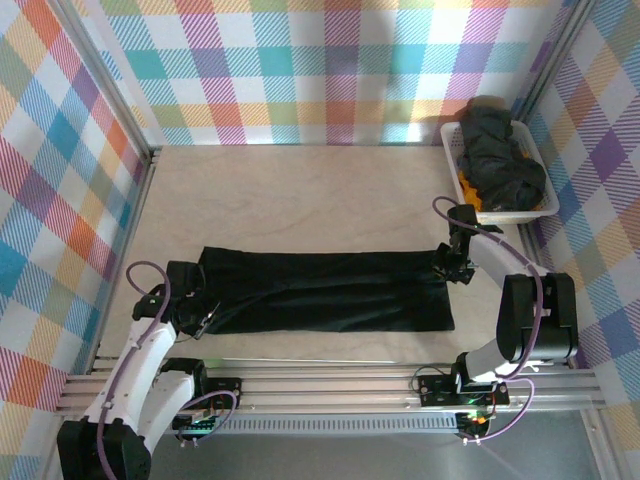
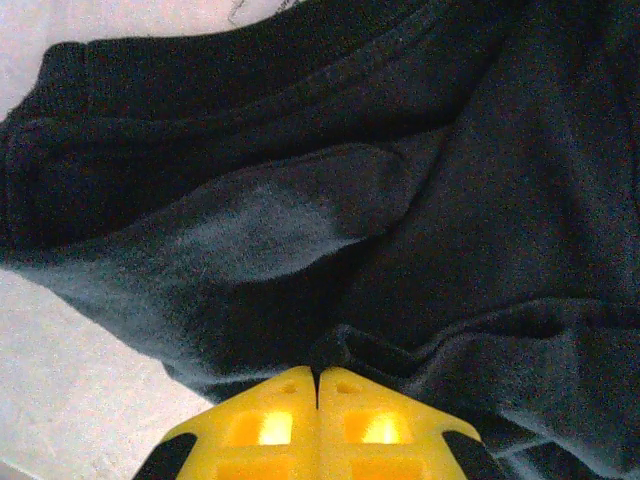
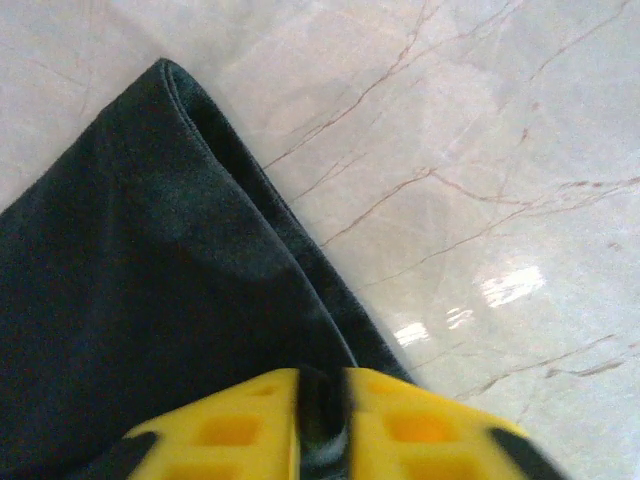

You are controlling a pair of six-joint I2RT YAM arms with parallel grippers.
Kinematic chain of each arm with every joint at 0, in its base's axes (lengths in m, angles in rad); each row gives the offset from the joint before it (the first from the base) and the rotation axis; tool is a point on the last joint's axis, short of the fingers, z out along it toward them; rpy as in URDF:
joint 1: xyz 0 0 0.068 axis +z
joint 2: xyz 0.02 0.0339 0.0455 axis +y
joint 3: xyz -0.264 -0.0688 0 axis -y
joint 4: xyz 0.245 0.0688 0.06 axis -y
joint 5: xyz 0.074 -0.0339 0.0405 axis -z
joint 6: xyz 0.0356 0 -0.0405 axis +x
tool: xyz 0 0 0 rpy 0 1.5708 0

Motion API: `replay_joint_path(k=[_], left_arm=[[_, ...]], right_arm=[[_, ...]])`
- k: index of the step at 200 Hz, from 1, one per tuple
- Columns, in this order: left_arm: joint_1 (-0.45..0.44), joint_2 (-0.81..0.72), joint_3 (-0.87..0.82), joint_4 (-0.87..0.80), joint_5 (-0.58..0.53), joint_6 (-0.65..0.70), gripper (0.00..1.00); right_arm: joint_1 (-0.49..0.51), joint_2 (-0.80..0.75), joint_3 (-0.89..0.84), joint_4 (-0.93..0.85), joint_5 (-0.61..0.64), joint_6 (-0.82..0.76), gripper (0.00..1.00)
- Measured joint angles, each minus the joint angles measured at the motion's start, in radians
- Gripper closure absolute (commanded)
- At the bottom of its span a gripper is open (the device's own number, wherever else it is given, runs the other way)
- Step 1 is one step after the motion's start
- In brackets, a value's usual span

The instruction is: Fold and stack the t-shirts

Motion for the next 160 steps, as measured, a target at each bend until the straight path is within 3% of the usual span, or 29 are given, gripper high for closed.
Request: replay_joint_path(k=[64, 112, 160], left_arm=[[-0.053, -0.043, 0.095, -0.073, 0.04, 0.032, 1.0], [-0.058, -0.011, 0.1, -0.083, 0.044, 0.056, 1.0], [-0.059, -0.007, 0.081, -0.074, 0.04, 0.056, 1.0]], right_arm=[[0.02, -0.101, 0.032, -0.01, -0.019, 0.002, 0.67], [0.142, 0.042, 0.127, 0.016, -0.105, 0.015, 0.73], [0.148, 0.135, 0.076, 0.013, -0.136, 0.038, 0.79]])
